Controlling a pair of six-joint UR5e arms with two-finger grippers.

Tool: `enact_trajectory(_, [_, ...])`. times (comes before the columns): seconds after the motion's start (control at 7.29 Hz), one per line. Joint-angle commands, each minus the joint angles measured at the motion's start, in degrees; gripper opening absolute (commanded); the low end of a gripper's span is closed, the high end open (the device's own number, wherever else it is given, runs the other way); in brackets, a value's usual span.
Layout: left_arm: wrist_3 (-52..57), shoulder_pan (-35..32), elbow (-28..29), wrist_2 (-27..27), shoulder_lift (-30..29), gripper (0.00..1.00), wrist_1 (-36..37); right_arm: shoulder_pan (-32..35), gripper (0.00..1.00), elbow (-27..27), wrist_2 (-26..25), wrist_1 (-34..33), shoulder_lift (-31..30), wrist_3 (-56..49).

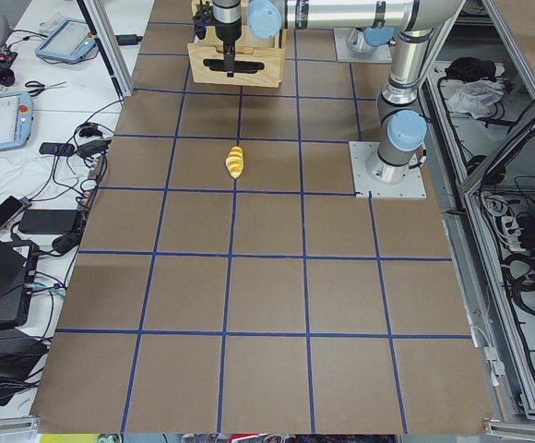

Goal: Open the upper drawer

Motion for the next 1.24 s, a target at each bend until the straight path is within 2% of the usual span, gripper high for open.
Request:
enact_trajectory(0.0, [-0.31,-2.01,0.41,3.31,6.85,1.00,-5.79,0.00,1.00,-0.08,0.00,0.00,0.00,0.00])
enact_trajectory(0.27, [-0.23,-2.02,-3.53,3.40,9.17,1.00,-4.33,0.00,1.00,-0.08,0.00,0.00,0.00,-0.09])
enact_trajectory(0.41, [-0.23,-1.94,-3.46,3.84,9.17,1.00,-2.48,0.00,1.00,0.01,0.00,0.00,0.00,0.00])
enact_trajectory(1.1, [-0.05,-1.85,-3.37,3.40,8.47,1.00,-2.38,0.00,1.00,-0.08,0.00,0.00,0.00,0.00])
